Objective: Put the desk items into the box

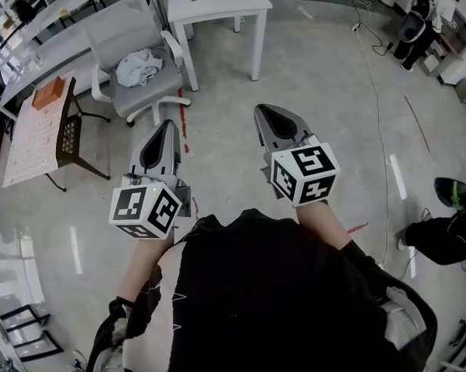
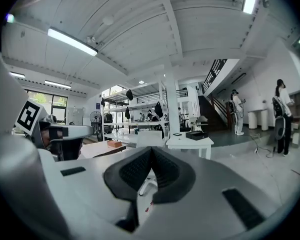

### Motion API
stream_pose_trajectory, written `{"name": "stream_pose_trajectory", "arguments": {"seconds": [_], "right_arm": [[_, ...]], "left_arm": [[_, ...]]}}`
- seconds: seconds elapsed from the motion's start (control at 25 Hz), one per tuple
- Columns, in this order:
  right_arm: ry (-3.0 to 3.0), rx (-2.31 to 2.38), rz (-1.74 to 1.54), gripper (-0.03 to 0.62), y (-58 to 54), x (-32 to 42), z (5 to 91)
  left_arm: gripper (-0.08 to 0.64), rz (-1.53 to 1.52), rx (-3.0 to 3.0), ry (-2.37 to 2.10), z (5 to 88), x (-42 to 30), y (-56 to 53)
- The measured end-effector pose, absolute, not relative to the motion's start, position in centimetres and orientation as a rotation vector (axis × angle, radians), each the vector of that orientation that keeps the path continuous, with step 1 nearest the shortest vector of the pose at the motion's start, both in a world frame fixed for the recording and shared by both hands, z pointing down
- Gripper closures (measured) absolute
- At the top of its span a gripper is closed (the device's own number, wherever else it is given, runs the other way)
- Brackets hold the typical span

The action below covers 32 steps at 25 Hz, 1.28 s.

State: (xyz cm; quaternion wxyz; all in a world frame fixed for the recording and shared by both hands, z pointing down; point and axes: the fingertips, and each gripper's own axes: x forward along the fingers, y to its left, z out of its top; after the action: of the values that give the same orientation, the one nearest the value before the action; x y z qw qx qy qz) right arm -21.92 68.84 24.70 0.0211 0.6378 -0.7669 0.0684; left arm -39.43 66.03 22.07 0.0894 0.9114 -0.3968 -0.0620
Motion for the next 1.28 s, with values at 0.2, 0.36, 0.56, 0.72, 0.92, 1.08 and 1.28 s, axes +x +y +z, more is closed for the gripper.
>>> {"name": "stream_pose_trajectory", "arguments": {"seconds": [0.2, 0.36, 0.56, 0.72, 0.92, 1.08, 1.28], "right_arm": [[-2.382, 1.945, 0.223, 0.589, 67.6, -22.7, 24.9], [-2.376, 1.944, 0.274, 0.589, 66.1, -22.1, 25.7], [-2.379, 1.930, 0.306, 0.589, 62.7, -20.3, 27.5], [-2.391, 1.900, 0.307, 0.589, 58.3, -18.0, 28.0], [-2.402, 1.886, 0.292, 0.589, 52.5, -14.0, 27.9], [-2.394, 1.881, 0.290, 0.589, 48.8, -10.9, 28.0], [-2.413, 1.865, 0.265, 0.589, 45.0, -8.3, 26.8]], "left_arm": [[0.551, -0.194, 2.658, -1.157, 23.1, -40.1, 64.9], [0.550, -0.156, 2.631, -1.143, 24.2, -39.4, 63.5], [0.551, -0.168, 2.607, -1.172, 25.4, -38.0, 60.1], [0.550, -0.208, 2.595, -1.176, 25.4, -35.6, 56.1], [0.551, -0.213, 2.597, -1.181, 25.5, -31.7, 50.6], [0.550, -0.217, 2.598, -1.177, 25.5, -28.6, 47.0], [0.550, -0.252, 2.612, -1.181, 24.3, -25.8, 43.4]]}}
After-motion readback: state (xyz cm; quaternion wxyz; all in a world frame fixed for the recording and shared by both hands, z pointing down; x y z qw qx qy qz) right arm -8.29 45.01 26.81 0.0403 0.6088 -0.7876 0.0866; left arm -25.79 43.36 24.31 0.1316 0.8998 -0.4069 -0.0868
